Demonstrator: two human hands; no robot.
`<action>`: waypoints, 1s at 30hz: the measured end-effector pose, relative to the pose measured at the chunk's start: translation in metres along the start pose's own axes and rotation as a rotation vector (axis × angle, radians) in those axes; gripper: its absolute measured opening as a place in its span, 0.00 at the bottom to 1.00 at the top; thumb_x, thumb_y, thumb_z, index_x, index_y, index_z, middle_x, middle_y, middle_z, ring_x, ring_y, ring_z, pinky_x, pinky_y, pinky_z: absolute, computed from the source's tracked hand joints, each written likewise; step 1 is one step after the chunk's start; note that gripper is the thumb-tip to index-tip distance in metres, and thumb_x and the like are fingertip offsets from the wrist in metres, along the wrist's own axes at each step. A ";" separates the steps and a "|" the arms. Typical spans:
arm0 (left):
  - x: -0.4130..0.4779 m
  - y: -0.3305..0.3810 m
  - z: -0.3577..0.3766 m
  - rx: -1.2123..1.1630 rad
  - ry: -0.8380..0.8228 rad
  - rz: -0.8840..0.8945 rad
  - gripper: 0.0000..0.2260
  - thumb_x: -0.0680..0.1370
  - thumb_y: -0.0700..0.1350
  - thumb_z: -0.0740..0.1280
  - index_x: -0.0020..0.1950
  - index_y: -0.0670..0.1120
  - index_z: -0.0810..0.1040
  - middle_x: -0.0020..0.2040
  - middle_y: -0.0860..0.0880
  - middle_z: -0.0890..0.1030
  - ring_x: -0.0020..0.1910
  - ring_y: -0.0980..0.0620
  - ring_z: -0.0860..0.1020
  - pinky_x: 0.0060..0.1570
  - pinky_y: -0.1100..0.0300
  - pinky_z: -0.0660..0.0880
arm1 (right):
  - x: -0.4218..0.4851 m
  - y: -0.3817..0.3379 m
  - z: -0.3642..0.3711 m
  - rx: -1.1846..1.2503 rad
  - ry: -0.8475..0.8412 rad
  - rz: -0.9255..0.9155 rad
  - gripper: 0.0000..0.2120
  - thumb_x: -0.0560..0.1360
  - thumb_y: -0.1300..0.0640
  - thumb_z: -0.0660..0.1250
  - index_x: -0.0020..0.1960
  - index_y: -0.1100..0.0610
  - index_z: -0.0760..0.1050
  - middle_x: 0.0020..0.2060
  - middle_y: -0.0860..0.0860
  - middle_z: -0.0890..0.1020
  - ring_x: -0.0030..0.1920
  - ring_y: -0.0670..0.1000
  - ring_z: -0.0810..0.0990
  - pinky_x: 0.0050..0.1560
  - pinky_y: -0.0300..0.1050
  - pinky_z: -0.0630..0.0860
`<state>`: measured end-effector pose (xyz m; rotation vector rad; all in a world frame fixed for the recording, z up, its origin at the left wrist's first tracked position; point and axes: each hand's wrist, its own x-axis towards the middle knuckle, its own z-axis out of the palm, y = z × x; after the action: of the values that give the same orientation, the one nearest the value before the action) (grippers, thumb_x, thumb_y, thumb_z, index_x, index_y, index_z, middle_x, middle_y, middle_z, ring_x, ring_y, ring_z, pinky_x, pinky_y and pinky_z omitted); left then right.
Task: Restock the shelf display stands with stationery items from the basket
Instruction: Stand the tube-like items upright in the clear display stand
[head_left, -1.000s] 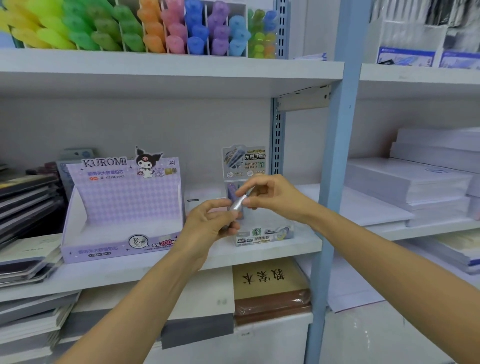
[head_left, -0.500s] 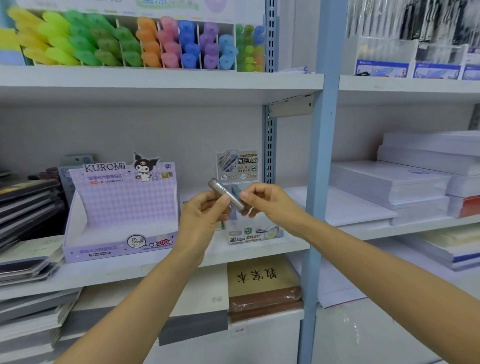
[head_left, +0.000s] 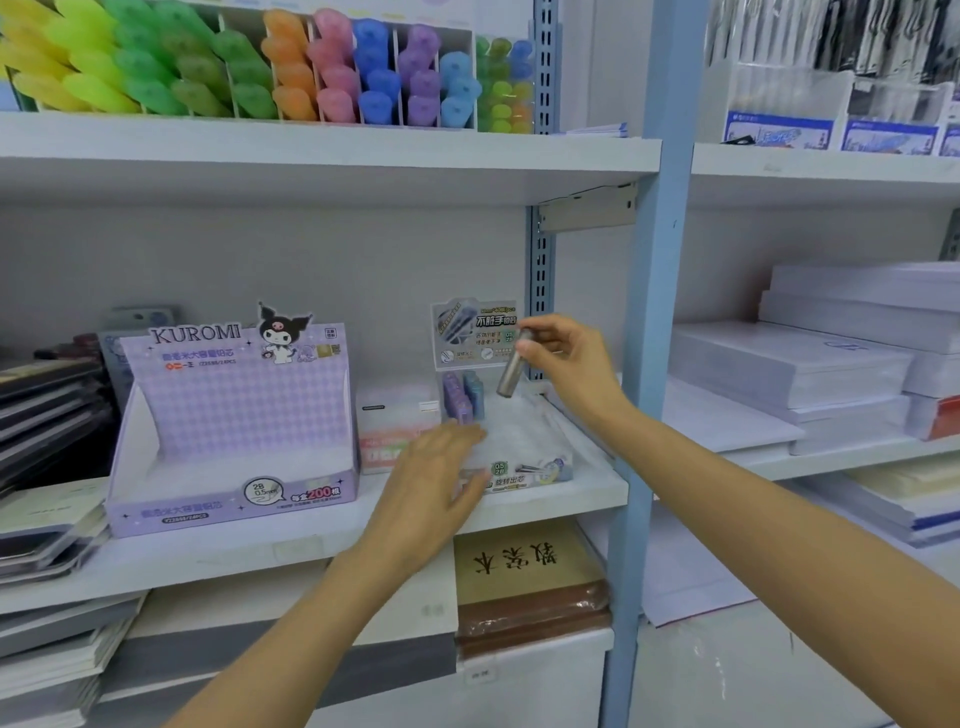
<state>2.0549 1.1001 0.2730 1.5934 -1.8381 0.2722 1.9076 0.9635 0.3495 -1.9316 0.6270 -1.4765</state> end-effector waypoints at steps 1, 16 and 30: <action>-0.004 -0.005 0.004 0.071 -0.064 0.017 0.21 0.82 0.53 0.59 0.74 0.50 0.66 0.74 0.51 0.68 0.75 0.53 0.60 0.73 0.59 0.53 | 0.006 0.006 0.001 -0.038 0.033 0.011 0.12 0.74 0.65 0.71 0.57 0.63 0.80 0.48 0.57 0.83 0.50 0.56 0.80 0.57 0.54 0.78; -0.007 -0.024 0.009 0.141 0.045 0.129 0.13 0.80 0.42 0.65 0.64 0.45 0.79 0.62 0.49 0.81 0.68 0.47 0.73 0.66 0.54 0.65 | 0.045 0.070 0.047 -0.494 -0.161 -0.022 0.12 0.73 0.65 0.71 0.56 0.61 0.80 0.46 0.55 0.83 0.45 0.50 0.80 0.53 0.41 0.77; -0.008 -0.025 0.010 0.124 0.066 0.118 0.14 0.81 0.43 0.64 0.66 0.46 0.78 0.63 0.51 0.80 0.68 0.48 0.72 0.66 0.54 0.66 | 0.059 0.084 0.051 -0.756 -0.195 -0.091 0.05 0.72 0.61 0.73 0.47 0.59 0.80 0.47 0.55 0.77 0.44 0.54 0.78 0.51 0.51 0.77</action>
<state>2.0752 1.0954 0.2541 1.5415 -1.8989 0.4948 1.9726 0.8740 0.3191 -2.6567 1.1305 -1.1613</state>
